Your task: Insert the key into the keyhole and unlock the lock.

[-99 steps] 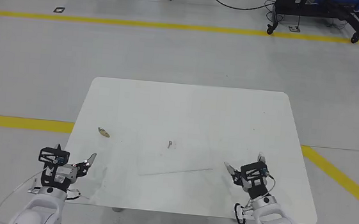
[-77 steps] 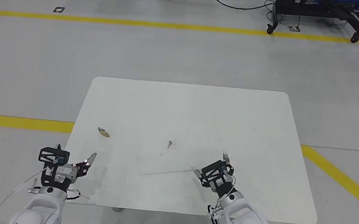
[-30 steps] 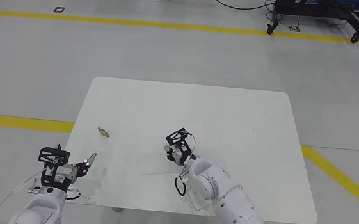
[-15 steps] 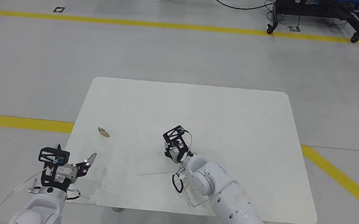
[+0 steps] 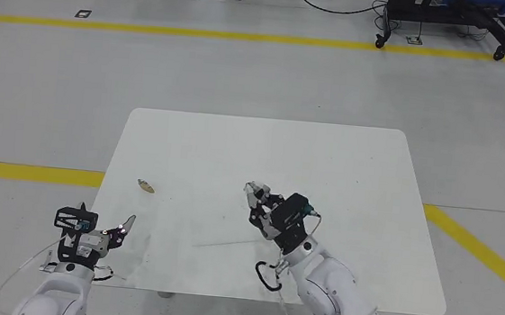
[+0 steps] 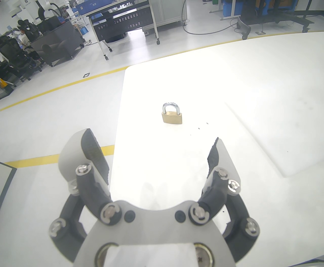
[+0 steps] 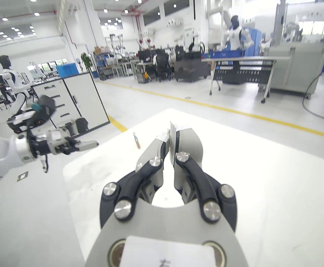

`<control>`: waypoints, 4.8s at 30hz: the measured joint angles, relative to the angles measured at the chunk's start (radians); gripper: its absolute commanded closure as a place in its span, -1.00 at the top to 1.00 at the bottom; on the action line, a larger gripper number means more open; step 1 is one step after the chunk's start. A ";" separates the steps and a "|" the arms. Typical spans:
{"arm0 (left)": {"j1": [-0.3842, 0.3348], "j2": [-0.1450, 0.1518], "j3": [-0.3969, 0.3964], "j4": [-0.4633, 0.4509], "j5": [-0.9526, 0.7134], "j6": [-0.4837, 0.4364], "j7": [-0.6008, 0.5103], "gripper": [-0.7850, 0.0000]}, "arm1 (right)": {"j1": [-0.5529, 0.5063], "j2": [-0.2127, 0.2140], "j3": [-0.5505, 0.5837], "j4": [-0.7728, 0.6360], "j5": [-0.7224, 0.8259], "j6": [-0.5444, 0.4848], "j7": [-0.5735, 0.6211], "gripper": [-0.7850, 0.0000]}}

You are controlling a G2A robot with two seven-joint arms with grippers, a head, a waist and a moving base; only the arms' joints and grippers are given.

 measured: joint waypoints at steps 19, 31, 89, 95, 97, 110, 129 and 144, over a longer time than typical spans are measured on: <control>0.038 -0.004 -0.023 -0.083 -0.171 -0.103 0.042 1.00 | -0.144 0.019 0.041 -0.194 -0.085 -0.033 -0.001 -1.00; -0.067 0.019 0.012 -0.025 -1.346 -0.427 -0.676 1.00 | -0.003 0.003 0.031 -0.028 0.429 -0.180 0.052 -1.00; -0.257 0.021 0.128 0.110 -1.853 -0.360 -0.933 -1.00 | 0.163 -0.039 -0.154 0.129 0.939 0.023 0.493 -1.00; -0.263 0.022 0.131 0.119 -1.838 -0.360 -0.924 -1.00 | 0.165 -0.036 -0.148 0.130 0.966 -0.009 0.523 -1.00; -0.265 0.023 0.133 0.121 -1.832 -0.362 -0.922 -1.00 | 0.164 -0.035 -0.146 0.130 0.977 -0.021 0.532 -1.00; -0.272 0.028 0.132 0.135 -1.850 -0.383 -0.963 1.00 | 0.161 -0.029 -0.127 0.130 1.012 -0.053 0.556 -1.00; -0.268 0.035 0.120 0.140 -1.878 -0.416 -0.980 -1.00 | 0.179 -0.028 -0.155 0.143 0.998 -0.015 0.604 -1.00; -0.269 0.038 0.130 0.143 -1.835 -0.423 -0.961 -1.00 | 0.166 -0.022 -0.155 0.119 1.010 -0.061 0.627 1.00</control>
